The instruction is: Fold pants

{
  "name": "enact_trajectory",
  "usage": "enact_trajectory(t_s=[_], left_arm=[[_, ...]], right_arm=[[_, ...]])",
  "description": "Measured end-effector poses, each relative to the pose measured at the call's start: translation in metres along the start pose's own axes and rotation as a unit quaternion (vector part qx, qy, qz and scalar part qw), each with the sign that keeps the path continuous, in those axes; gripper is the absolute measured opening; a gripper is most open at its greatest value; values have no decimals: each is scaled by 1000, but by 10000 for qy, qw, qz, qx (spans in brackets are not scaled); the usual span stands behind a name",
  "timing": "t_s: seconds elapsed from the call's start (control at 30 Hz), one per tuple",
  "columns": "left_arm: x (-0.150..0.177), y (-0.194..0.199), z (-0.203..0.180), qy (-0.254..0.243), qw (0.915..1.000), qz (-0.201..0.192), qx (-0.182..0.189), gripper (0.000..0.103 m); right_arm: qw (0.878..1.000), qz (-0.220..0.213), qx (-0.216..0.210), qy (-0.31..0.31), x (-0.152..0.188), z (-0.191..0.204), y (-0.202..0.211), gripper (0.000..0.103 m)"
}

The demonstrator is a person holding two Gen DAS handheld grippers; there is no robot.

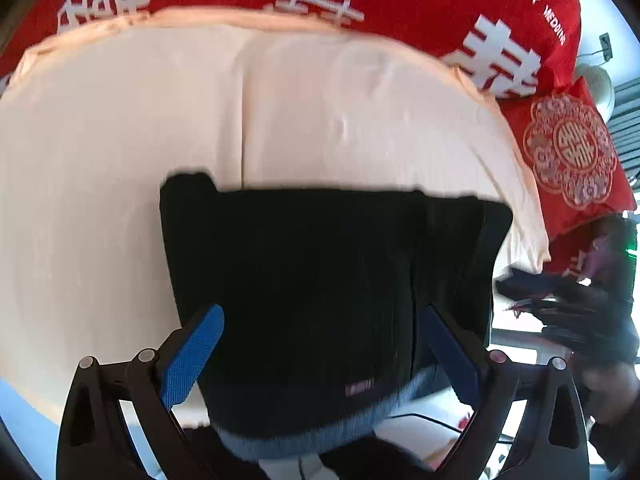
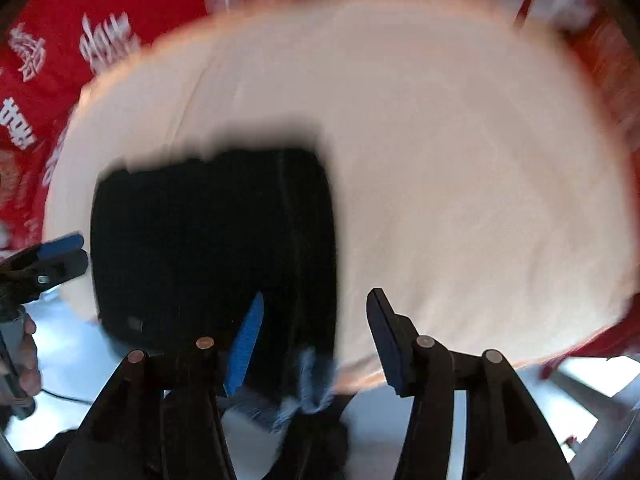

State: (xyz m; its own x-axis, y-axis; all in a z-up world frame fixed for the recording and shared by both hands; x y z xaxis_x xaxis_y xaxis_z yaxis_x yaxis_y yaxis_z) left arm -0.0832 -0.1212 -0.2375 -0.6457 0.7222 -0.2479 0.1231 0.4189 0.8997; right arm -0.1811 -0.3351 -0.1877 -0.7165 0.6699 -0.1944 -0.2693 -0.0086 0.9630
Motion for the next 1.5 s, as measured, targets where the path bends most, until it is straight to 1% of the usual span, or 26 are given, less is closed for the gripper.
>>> enact_trajectory(t_s=[0.03, 0.07, 0.1, 0.17, 0.2, 0.27, 0.3, 0.33, 0.37, 0.43, 0.47, 0.53, 0.6, 0.63, 0.7, 0.77, 0.83, 0.9, 0.93, 1.0, 1.07, 1.13, 1.2, 1.33, 1.4, 1.5], left_arm=[[-4, -3, 2, 24, 10000, -40, -16, 100], [-9, -8, 4, 57, 10000, -54, -16, 100], [-13, -15, 5, 85, 9999, -52, -19, 100], [-20, -30, 15, 155, 9999, -35, -54, 100], [-21, -37, 19, 207, 9998, 3, -44, 100], [-24, -54, 24, 260, 9996, 99, -17, 100], [-27, -61, 23, 212, 9997, 124, -11, 100], [-28, -67, 20, 61, 9998, 172, -55, 102], [-28, -68, 15, -91, 9996, 210, -182, 102], [-27, -66, 5, -423, 9980, 301, -367, 102], [-23, -59, 4, -426, 9981, 255, -363, 102], [-10, -38, 2, -154, 9996, 55, -227, 102], [12, -16, 2, 69, 9998, -166, -127, 102], [24, -9, -2, 98, 9996, -226, -130, 102], [54, -9, -16, -3, 9998, -123, -182, 102], [74, -23, -27, -171, 9994, 158, -238, 102], [82, -43, -33, -361, 9964, 430, -636, 102], [79, -55, -31, -354, 9942, 641, -781, 102], [77, -54, -30, -297, 9942, 667, -792, 102], [71, -44, -27, 16, 9959, 589, -688, 102], [72, -20, -22, 321, 9973, 329, -578, 102], [79, 2, -15, 461, 9966, 179, -663, 102], [93, 25, -2, 739, 9937, 51, -837, 102], [111, 54, 30, 1490, 9853, 15, -837, 102], [106, 63, 35, 1580, 9850, -76, -690, 102], [93, 64, 34, 1426, 9890, -104, -379, 102]], right_arm=[[9989, -381, -196, 186, -2, 8, 16, 58], [9926, -840, -581, 651, -2, 25, 35, 58], [9848, -985, -889, 1121, 0, 43, 41, 58], [9741, -856, -1325, 1622, 1, 66, 32, 61], [9726, -650, -1323, 1798, -1, 76, 10, 63], [9775, -457, -759, 1915, -5, 76, -30, 64], [9822, -256, -406, 1814, -9, 68, -57, 64], [9860, -114, -365, 1625, -11, 59, -76, 66], [9870, -308, -618, 1454, -14, 57, -76, 69], [9888, -121, -716, 1305, -19, 55, -74, 69], [9888, -59, -773, 1278, -20, 55, -64, 69], [9884, -163, -875, 1232, -15, 49, -38, 70], [9841, -271, -994, 1446, 6, 44, -7, 74], [9811, -294, -991, 1638, 17, 48, 0, 78], [9724, -207, -846, 2164, 44, 57, -1, 79], [9652, 94, -437, 2577, 78, 53, -25, 79], [9687, 315, 14, 2462, 93, 41, -53, 78], [9738, 468, 507, 2167, 97, 27, -78, 79], [9782, 644, 530, 1903, 95, 20, -84, 79], [9874, 745, 354, 1351, 86, 12, -74, 79], [9900, 648, 214, 1237, 83, 10, -52, 79], [9900, 502, 116, 1316, 82, 10, -24, 79], [9899, 278, 24, 1393, 83, 8, 2, 81], [9934, 36, -250, 1120, 75, -5, 24, 82], [9960, 22, -394, 801, 65, -15, 22, 82], [9966, 93, -631, 517, 53, -20, 15, 82]])
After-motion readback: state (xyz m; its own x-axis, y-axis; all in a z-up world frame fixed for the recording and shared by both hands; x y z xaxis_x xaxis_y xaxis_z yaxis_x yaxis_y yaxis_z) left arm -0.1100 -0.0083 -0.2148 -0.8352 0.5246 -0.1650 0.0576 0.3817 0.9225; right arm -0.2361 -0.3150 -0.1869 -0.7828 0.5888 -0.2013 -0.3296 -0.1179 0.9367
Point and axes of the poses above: each gripper's, at about its wrist camera, not at the fingertips, and y roughly against the way its jaws point, z to its left, x to its underside, the point moved 2 cm from there along -y, roughly the way its jaws point, and after that the axes turned 15 degrees about -y, right-handed, at the moved point
